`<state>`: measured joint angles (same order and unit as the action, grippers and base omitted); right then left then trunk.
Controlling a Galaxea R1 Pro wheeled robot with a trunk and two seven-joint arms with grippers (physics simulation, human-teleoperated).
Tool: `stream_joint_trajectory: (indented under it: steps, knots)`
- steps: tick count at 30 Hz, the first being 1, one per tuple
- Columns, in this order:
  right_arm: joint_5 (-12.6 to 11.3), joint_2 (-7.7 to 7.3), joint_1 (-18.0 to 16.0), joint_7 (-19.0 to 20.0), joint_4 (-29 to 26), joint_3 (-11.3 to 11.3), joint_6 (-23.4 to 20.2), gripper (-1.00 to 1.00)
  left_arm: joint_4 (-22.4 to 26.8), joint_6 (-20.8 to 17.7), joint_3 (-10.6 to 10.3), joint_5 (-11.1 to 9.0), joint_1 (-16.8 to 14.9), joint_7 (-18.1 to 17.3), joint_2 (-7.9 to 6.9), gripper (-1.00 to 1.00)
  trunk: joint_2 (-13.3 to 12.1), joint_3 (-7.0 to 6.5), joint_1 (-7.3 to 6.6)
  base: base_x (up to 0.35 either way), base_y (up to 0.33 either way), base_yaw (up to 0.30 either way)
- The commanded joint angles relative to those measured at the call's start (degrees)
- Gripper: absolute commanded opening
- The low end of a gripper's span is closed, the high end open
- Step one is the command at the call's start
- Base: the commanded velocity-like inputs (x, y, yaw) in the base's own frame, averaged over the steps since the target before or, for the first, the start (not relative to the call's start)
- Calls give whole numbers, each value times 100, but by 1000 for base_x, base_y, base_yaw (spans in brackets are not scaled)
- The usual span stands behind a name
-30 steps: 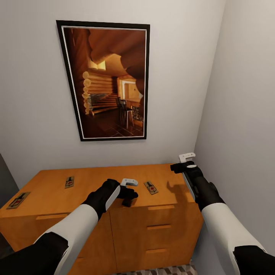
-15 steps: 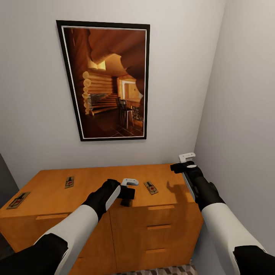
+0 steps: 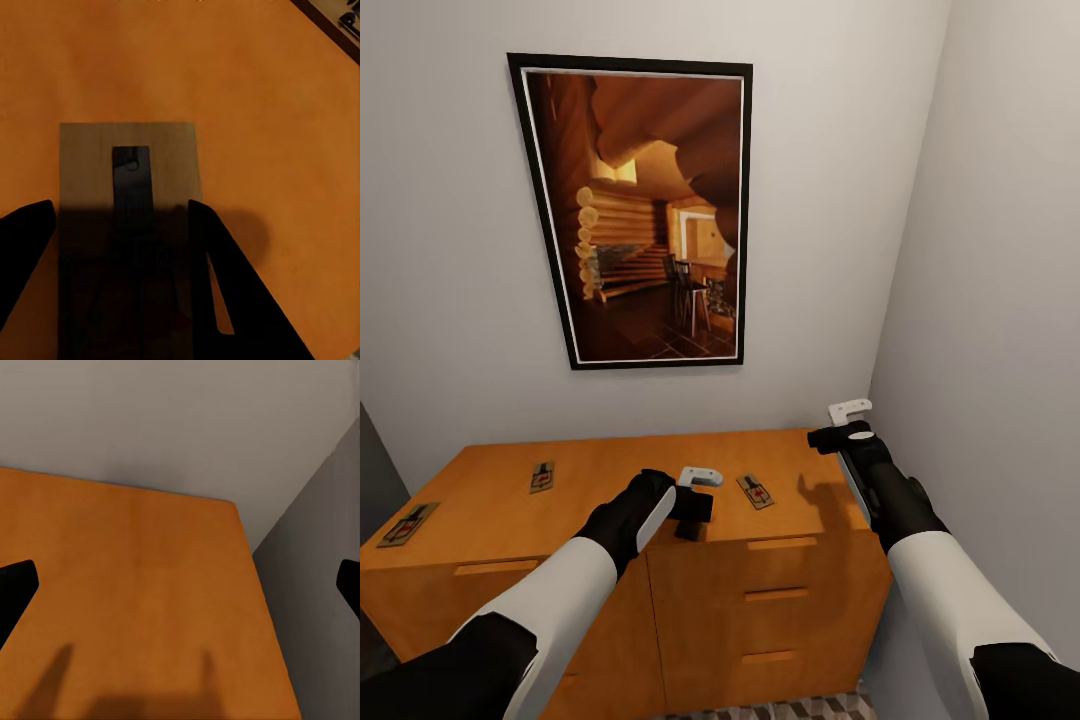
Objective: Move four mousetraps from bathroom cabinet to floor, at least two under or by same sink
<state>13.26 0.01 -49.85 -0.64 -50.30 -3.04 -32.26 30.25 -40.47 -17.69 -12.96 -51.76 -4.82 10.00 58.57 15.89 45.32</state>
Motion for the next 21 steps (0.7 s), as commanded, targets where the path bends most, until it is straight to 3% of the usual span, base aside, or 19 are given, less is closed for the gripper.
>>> stream_joint_trajectory:
  steps: [1, 17, 21]
  knots:
    - [31, -1, -5, -7, -6, -11, -35, 100, -520, -28, -7, -5, -1, -2, 0, -100, 5, 9, 1, 0, 0, 0]
    - [36, -1, -5, -6, -6, -12, -35, 100, -513, -23, -7, -5, 1, 6, 0, -100, 5, 9, 1, 0, 0, 0]
    - [36, -1, -4, -6, -6, -13, -35, 100, -512, -23, -7, -5, 2, 7, 0, -100, -156, -63, -87, 0, 0, 0]
